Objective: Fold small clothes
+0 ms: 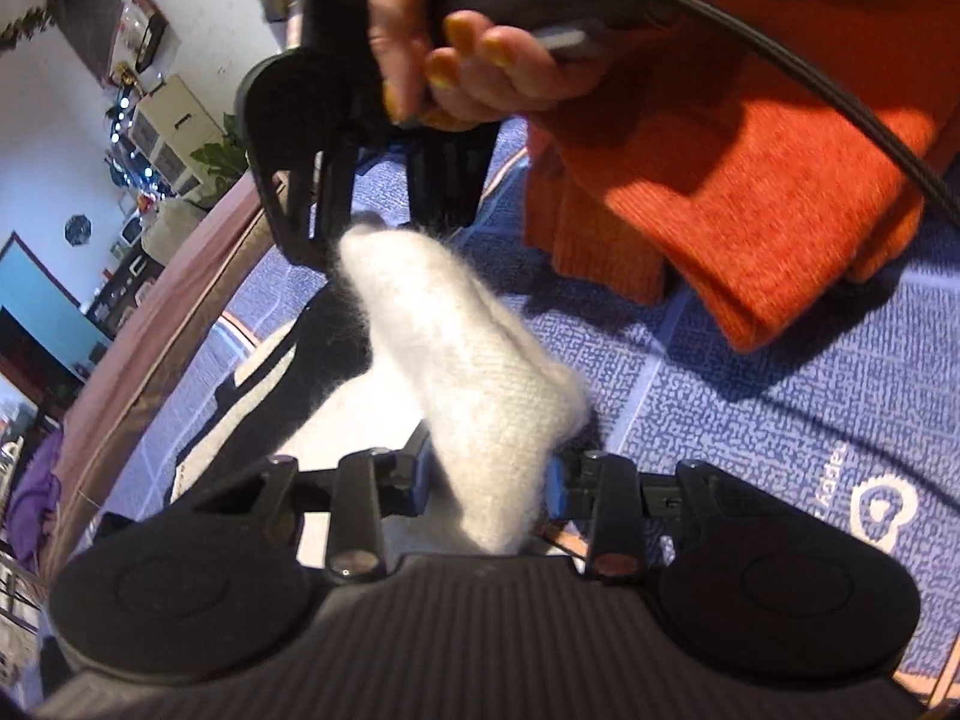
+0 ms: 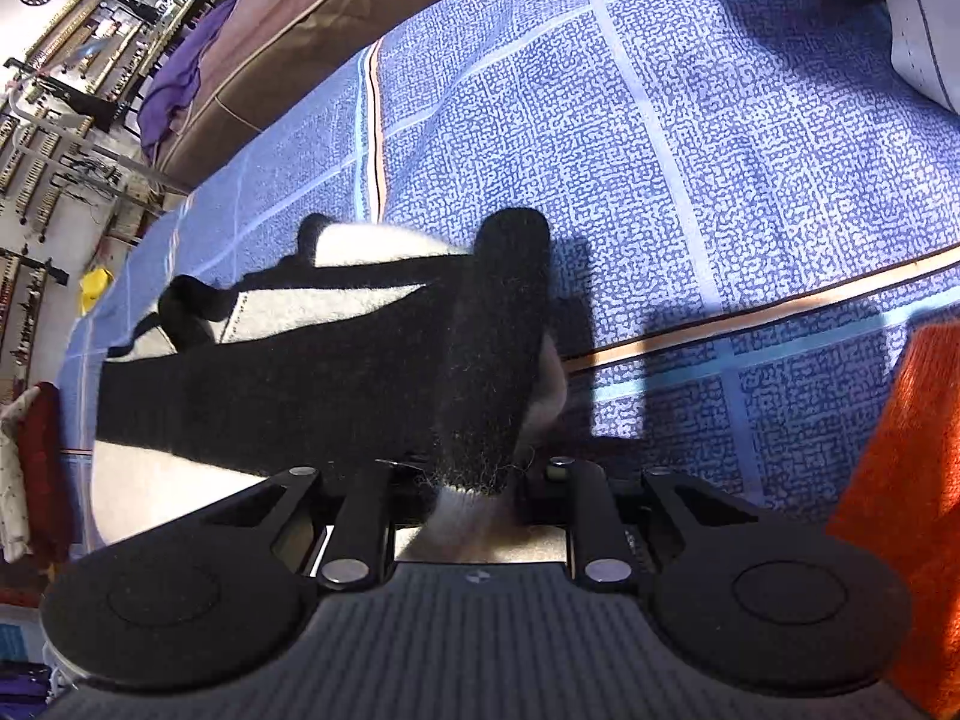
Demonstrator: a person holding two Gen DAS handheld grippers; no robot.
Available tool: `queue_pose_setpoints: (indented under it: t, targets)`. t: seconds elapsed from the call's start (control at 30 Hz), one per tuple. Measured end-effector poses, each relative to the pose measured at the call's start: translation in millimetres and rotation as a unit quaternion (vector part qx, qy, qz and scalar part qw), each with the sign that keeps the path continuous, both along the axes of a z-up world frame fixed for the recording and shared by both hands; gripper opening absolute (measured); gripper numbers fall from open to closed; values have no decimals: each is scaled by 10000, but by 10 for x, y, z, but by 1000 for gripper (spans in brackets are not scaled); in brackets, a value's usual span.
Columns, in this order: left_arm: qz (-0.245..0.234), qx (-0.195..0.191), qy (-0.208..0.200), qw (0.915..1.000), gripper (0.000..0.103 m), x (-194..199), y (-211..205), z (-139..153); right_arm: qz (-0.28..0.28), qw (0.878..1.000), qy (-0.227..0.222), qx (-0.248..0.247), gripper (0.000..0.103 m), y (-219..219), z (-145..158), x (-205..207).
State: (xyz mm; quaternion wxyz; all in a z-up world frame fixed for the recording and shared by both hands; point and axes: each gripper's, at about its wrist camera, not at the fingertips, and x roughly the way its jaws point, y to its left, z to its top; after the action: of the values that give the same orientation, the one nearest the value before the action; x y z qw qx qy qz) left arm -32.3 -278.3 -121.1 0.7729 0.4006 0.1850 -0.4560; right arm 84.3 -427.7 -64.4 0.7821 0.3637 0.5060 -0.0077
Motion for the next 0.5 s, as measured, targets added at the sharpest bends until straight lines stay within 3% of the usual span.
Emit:
queue_pose_setpoints:
  t: [0.1,0.2,0.3,0.4,0.5]
  targets:
    - [334,-610,612,9957,28,161,256,298,-309,9959,-376,765,28,-5,154,-99]
    - [776,-1374,1118,9811,27,418,754,683,-195,9900,-800,1149,26,240,522,-6]
    - [1261,-1938,1251,9648,27,648,1355,1034,127,9849,-1130,1308,25,628,886,256]
    - [1741,-2459,1352,9439,27,861,1953,1304,422,9801,-1226,1504,25,1165,1082,640]
    - [2369,-2909,1429,9159,27,1081,2623,1466,830,9756,-1293,1570,25,1770,1164,1076]
